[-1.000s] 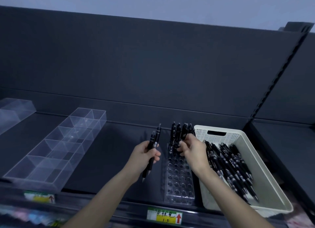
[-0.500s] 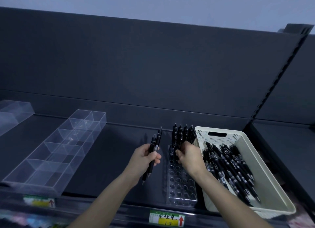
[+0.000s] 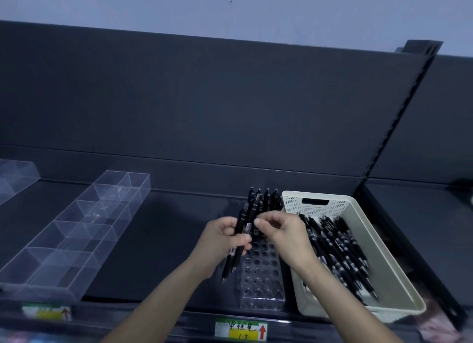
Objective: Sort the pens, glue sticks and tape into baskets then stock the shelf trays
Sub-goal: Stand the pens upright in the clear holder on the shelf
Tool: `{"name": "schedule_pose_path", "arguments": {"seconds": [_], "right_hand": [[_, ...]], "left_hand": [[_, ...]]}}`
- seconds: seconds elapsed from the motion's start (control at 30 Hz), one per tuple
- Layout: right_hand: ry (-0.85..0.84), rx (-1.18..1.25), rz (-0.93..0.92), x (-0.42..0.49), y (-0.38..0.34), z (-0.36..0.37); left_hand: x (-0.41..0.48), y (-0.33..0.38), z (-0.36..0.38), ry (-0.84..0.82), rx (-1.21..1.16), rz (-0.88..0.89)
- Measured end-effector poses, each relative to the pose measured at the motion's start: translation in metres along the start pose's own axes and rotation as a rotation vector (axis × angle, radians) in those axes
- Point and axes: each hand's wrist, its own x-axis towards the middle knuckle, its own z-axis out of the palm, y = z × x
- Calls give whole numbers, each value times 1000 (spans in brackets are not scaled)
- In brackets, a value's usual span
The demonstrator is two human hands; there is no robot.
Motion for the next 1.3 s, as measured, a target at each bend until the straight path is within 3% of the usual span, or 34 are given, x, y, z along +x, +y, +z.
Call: {"name": "schedule_pose_path", "arguments": {"seconds": [0.33, 0.53, 0.73, 1.03, 1.3], "right_hand": [[-108, 325, 139, -2, 5, -21], [-11, 178, 139, 0, 6, -20], [155, -246, 24, 8, 11, -35], [-19, -518, 16, 17, 19, -6], [-29, -600, 39, 19, 18, 3]], "left_hand": [[-1, 5, 21, -43, 78, 3], [0, 2, 23, 26, 152, 52], [0, -8, -1, 134, 319, 94], [-2, -17, -6, 88, 247, 31], [-3, -17, -15, 106, 240, 57]]}}
